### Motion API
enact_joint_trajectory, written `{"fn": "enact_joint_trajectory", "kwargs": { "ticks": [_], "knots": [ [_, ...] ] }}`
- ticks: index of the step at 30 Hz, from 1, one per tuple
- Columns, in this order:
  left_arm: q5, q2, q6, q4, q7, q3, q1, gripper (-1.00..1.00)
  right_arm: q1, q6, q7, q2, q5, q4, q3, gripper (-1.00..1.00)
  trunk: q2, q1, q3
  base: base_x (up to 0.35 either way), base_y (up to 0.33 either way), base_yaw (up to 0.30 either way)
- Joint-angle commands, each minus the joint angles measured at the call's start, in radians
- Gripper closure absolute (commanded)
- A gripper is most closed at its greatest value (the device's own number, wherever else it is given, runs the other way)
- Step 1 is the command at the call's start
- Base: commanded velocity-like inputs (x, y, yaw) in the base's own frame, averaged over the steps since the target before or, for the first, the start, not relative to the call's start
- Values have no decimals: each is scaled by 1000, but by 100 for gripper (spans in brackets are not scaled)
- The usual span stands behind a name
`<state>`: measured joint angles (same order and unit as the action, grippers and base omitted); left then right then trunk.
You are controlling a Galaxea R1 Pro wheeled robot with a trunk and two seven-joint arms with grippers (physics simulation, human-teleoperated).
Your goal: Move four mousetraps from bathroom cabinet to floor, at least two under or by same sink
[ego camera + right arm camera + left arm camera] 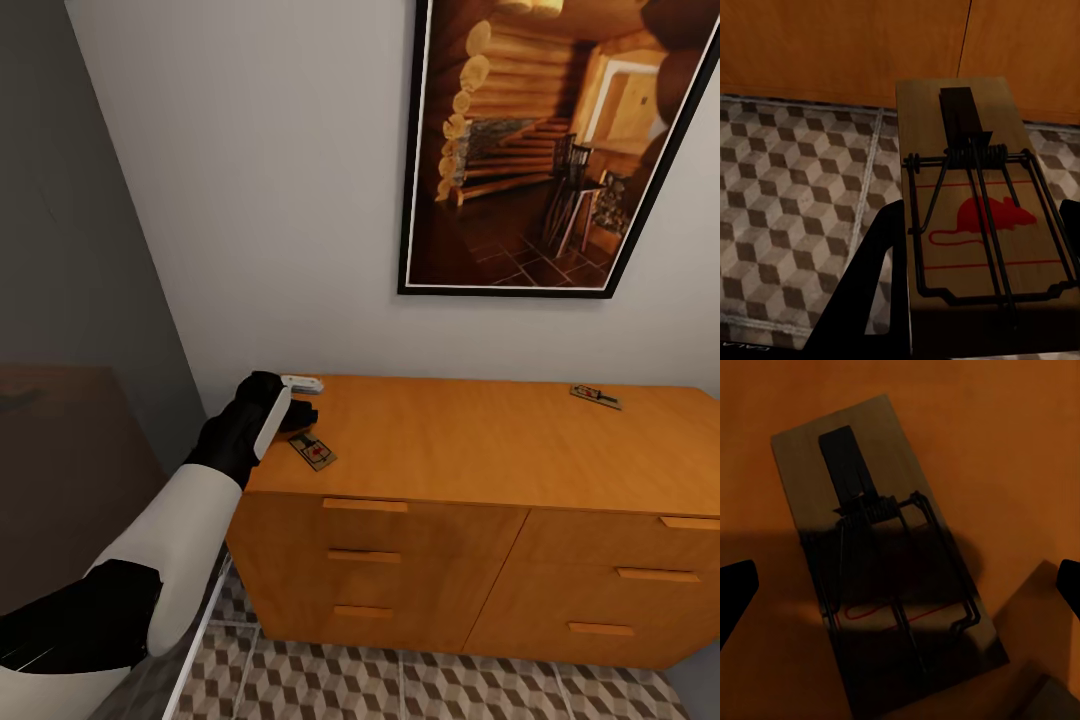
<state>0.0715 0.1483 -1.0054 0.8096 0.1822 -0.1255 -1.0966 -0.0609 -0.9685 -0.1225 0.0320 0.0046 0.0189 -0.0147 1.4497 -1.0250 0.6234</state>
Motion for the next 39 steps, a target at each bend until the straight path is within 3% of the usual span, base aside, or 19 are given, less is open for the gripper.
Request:
{"fn": "enact_joint_trajectory", "kwargs": {
  "ticks": [1, 30, 39],
  "knots": [
    [4, -1, -4, -46, 8, -2, 0, 100, 0, -3, -6, 0, -1, 0, -2, 100, 0, 0, 1, 0, 0, 0],
    [4, -1, -5, -34, 8, 1, 0, 100, -1, 14, -6, -3, -1, 0, -2, 100, 0, 0, 1, 0, 0, 0],
    [4, -2, -8, 135, 9, 2, 0, 100, 0, 14, -6, -3, -1, 0, -2, 100, 0, 0, 1, 0, 0, 0]
  ]
}}
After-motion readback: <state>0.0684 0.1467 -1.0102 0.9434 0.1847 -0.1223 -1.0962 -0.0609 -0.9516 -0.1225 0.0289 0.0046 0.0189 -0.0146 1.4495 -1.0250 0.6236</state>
